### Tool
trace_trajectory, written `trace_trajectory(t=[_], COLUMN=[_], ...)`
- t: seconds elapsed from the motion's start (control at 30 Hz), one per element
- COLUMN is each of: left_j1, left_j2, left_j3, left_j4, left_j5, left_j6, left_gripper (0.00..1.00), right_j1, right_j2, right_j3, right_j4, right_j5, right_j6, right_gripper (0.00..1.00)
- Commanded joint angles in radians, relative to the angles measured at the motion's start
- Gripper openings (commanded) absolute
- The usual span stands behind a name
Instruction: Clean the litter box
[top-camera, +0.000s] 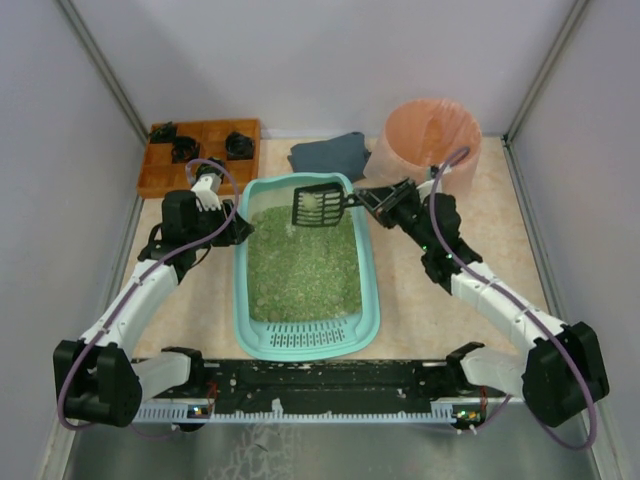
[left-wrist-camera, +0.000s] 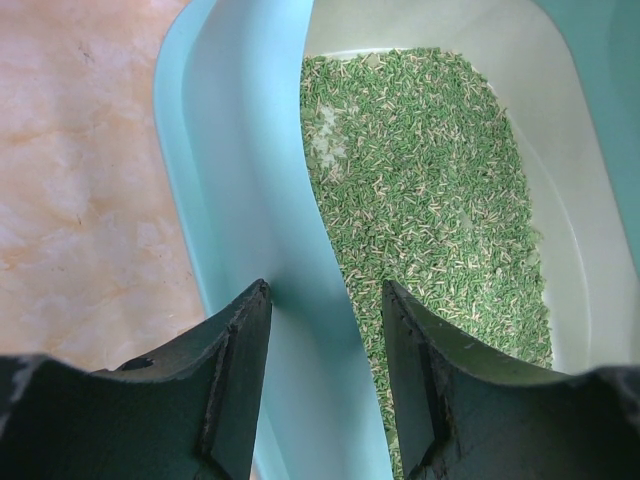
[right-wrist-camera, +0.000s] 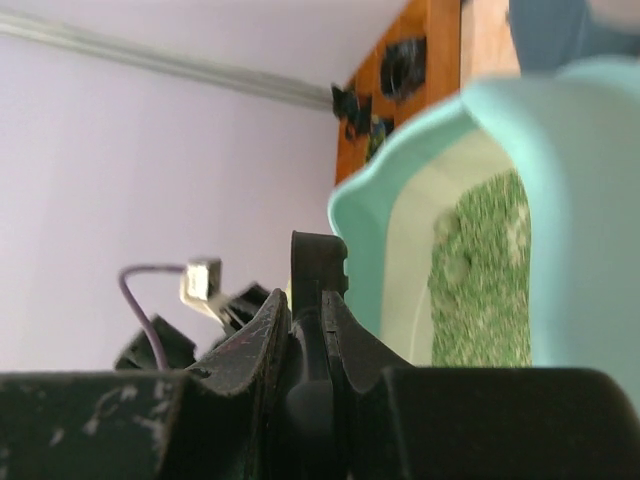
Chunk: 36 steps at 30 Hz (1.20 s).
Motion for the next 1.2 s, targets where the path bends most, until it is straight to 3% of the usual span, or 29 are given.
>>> trace_trajectory(t=[0.0, 0.2, 0.43, 0.57, 0.8, 1.0, 1.17], left_j1=[0.004, 0.005, 0.007, 0.008, 0.008, 0.009, 0.01], left_j2=[-0.004, -0.019, -0.028, -0.018, -0.035, -0.035, -0.028], left_j3=[0.013, 0.012, 0.01, 0.012, 0.007, 0.006, 0.009], left_j4=[0.003, 0.003, 0.014, 0.014, 0.014, 0.014, 0.015], left_j5=[0.002, -0.003, 0.005, 0.024, 0.017, 0.016, 0.022], left_j6=[0.003, 0.006, 0.005, 0.0, 0.003, 0.004, 0.003], left_gripper=[0.54, 0.54, 0.54, 0.54, 0.54, 0.54, 0.54], right_j1=[-0.118, -0.317, -0.483, -0.492, -0.492, -0.493, -0.493], right_j2=[-0.051, -0.071, -0.06, -0.026, 0.045, 0.106, 0.144], right_j3=[0.158, 0.271, 0.423, 0.506, 0.518, 0.538, 0.564], right_j4=[-0.024, -0.105, -0.266, -0.337, -0.25, -0.216, -0.231], right_j5=[-0.03, -0.019, 0.114, 0.247, 0.317, 0.289, 0.247], right_j6=[-0.031, -0.03, -0.127, -0.352, -0.668, -0.836, -0.878], right_gripper=[0.0, 0.0, 0.0, 0.0, 0.0, 0.0, 0.0])
